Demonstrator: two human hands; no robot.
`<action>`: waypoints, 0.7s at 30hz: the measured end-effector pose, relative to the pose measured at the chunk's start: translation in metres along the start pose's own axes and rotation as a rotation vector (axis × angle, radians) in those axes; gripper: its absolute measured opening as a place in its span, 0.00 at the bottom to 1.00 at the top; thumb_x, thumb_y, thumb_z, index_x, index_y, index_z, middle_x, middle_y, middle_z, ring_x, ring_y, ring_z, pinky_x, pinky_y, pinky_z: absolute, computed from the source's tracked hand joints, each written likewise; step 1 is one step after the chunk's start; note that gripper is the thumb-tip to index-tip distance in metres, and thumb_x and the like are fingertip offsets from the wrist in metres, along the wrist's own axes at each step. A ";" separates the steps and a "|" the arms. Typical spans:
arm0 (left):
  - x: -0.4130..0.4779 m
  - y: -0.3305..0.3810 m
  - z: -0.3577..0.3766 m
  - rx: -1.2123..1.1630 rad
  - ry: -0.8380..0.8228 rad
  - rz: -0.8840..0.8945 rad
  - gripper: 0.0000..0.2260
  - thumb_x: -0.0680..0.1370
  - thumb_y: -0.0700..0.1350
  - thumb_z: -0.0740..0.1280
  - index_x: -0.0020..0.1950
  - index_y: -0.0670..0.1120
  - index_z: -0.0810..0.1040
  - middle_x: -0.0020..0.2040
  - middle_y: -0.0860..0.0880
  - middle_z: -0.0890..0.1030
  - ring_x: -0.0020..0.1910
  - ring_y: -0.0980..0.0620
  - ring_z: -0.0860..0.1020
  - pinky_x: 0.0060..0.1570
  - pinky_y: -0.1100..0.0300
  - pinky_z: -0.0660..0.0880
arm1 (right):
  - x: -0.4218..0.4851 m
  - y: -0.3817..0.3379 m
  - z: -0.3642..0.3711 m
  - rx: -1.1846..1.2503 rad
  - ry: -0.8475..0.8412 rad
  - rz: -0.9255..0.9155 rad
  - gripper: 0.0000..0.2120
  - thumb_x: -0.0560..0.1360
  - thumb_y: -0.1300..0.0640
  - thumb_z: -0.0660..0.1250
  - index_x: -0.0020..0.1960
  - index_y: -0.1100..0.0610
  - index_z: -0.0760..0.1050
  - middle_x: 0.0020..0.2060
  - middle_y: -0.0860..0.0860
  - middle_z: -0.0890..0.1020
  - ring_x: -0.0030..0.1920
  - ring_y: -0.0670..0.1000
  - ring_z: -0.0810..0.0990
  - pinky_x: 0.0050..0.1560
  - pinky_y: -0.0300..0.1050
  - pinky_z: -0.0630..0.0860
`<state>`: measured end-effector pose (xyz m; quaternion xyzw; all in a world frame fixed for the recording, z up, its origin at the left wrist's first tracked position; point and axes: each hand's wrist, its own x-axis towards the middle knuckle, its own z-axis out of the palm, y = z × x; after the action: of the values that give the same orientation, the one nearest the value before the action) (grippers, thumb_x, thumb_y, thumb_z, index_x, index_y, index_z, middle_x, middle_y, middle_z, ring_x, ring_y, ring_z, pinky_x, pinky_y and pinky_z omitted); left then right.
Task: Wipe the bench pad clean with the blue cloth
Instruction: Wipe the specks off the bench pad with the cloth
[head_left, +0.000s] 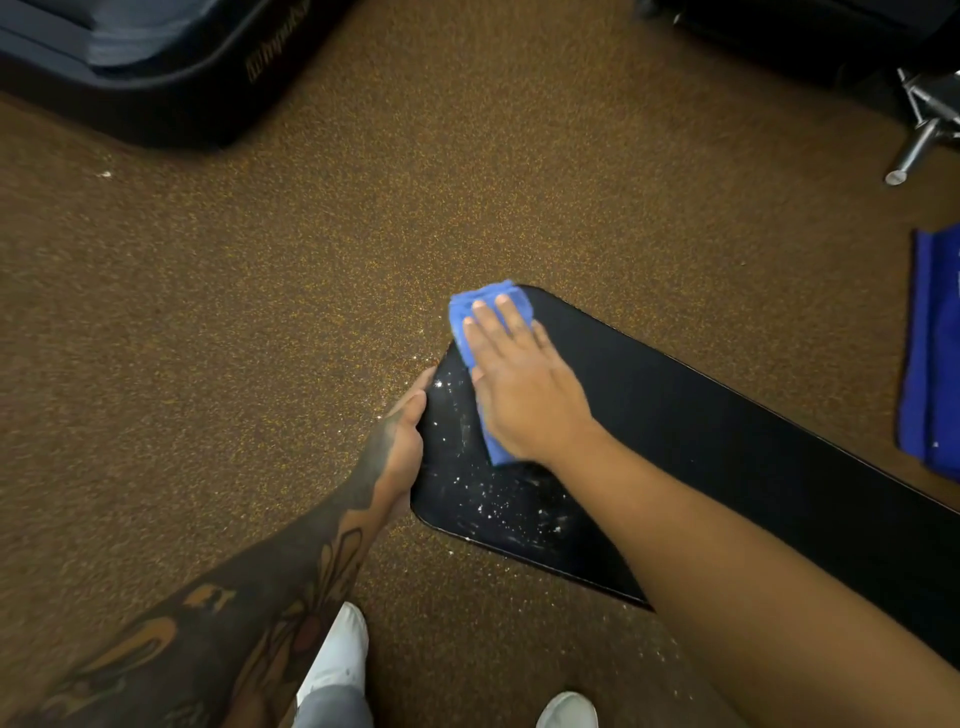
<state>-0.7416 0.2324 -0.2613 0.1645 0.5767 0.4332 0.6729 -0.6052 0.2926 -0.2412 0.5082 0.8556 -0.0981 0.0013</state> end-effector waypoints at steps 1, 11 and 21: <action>0.003 -0.003 -0.003 -0.002 0.013 -0.044 0.15 0.86 0.46 0.52 0.60 0.59 0.77 0.65 0.53 0.81 0.59 0.56 0.81 0.61 0.57 0.76 | 0.004 0.003 -0.001 0.005 -0.013 0.078 0.26 0.83 0.53 0.50 0.79 0.58 0.54 0.80 0.53 0.54 0.80 0.54 0.46 0.78 0.57 0.51; 0.006 -0.003 -0.007 -0.122 -0.035 -0.136 0.17 0.84 0.52 0.56 0.59 0.49 0.83 0.58 0.46 0.85 0.55 0.49 0.84 0.53 0.55 0.80 | -0.015 -0.002 0.004 -0.032 -0.020 -0.044 0.26 0.82 0.53 0.52 0.79 0.58 0.58 0.79 0.53 0.58 0.80 0.54 0.50 0.77 0.56 0.53; 0.015 -0.009 -0.020 -0.193 -0.005 -0.161 0.23 0.86 0.53 0.46 0.65 0.46 0.77 0.58 0.47 0.84 0.59 0.51 0.81 0.52 0.58 0.78 | -0.044 -0.036 0.012 -0.040 -0.020 -0.130 0.27 0.80 0.53 0.56 0.78 0.58 0.60 0.78 0.54 0.61 0.79 0.55 0.54 0.76 0.55 0.55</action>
<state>-0.7569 0.2336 -0.2826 0.0533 0.5419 0.4307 0.7197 -0.6161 0.2358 -0.2422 0.4504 0.8886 -0.0860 0.0137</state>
